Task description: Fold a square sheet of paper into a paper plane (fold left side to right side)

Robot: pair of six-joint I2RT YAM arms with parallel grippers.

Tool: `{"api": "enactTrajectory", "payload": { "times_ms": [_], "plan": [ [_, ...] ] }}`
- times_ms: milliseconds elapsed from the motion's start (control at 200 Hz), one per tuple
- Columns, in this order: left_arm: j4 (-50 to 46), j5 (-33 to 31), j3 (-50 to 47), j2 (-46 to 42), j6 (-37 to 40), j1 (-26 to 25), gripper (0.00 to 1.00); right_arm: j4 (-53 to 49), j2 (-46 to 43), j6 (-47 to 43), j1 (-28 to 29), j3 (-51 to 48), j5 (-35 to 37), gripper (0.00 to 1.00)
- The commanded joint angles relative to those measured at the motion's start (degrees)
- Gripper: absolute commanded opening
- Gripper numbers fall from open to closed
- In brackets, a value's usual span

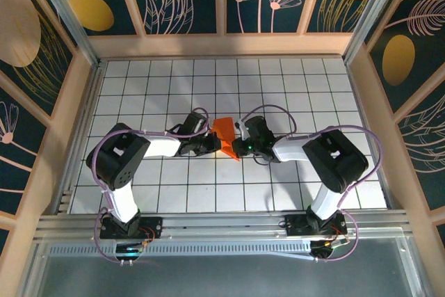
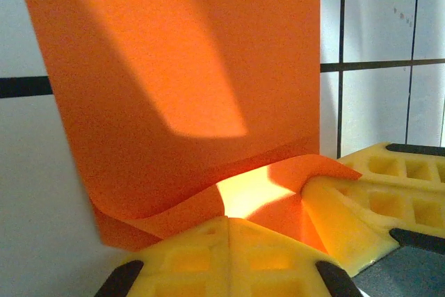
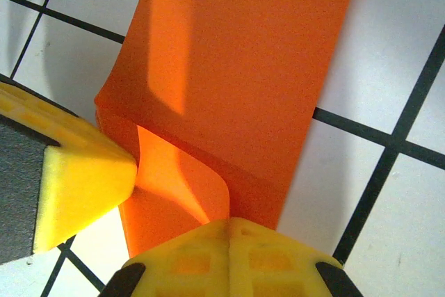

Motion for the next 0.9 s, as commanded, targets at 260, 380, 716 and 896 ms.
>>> {"api": "enactTrajectory", "payload": {
  "times_ms": [260,380,716,896],
  "plan": [
    [-2.67,-3.19,-1.83,0.51,0.88,-0.34,0.02,-6.67,1.24,-0.81,0.17,1.31,3.46,0.11],
    [-2.42,-3.45,-2.22,0.60,0.79,-0.33,0.02,-7.39,0.49,-1.01,-0.07,2.70,3.11,0.19],
    [-2.06,-3.54,-2.40,0.97,0.52,-0.28,0.02,-9.88,-4.88,-0.27,-2.01,4.83,1.88,0.42],
    [-1.97,-3.63,-2.48,0.86,0.53,-0.29,0.02,-12.44,-10.19,0.81,-4.28,3.29,-1.68,0.50]
  ]
}}
